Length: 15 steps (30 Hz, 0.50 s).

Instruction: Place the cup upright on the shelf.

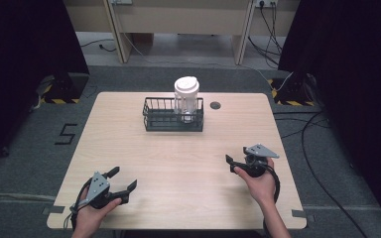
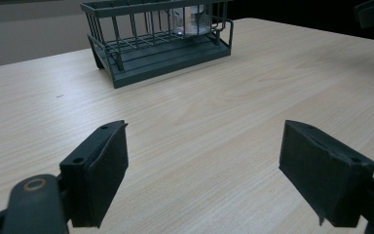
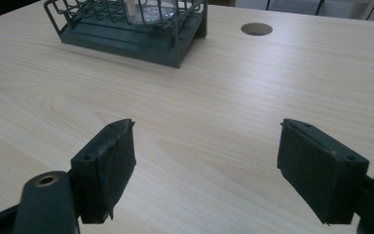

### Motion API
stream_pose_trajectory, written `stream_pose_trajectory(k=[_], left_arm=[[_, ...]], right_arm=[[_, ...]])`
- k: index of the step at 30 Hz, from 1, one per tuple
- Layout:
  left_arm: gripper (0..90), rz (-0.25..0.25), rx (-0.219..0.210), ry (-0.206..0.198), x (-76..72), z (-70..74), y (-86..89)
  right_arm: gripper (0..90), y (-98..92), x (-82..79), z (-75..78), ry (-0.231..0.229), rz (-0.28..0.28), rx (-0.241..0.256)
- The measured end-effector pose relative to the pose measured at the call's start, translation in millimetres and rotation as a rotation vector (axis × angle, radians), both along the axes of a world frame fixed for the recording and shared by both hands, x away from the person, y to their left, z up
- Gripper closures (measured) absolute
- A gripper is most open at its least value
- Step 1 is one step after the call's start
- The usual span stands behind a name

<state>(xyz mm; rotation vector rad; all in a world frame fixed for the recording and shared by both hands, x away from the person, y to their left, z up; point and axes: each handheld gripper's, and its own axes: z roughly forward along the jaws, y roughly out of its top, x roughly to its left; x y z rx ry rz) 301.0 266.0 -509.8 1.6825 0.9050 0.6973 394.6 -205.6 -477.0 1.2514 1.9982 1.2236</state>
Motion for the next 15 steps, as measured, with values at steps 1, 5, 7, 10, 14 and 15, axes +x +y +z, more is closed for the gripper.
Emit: stream_pose_trajectory(k=[1, 5, 7, 10, 14, 15], left_arm=[[17.5, 0.000, 0.000, 0.001, 0.0, 0.0, 0.1], [17.5, 0.001, -0.001, 0.000, 0.1, -0.2, 0.0], [17.5, 0.001, -0.001, 0.001, 0.1, -0.2, 0.0], [17.5, 0.001, -0.001, 0.001, 0.2, -0.3, 0.0], [17.5, 0.000, 0.003, 0.001, 0.4, -0.2, -0.2], [17.5, -0.001, 0.003, 0.001, 0.5, -0.3, -0.2]], right_arm=[[22.4, -0.9, -1.4, -0.6, -0.001, -0.003, 0.004], [22.6, -5.5, -5.8, -2.8, -0.018, -0.006, 0.008], [22.7, -7.9, -9.9, -5.1, -0.026, -0.010, 0.015], [22.7, -8.6, -12.2, -6.8, -0.026, -0.012, 0.020], [22.7, -7.3, -13.6, -8.5, -0.032, -0.009, 0.026], [22.7, -5.6, -13.1, -8.2, -0.039, -0.004, 0.029]])
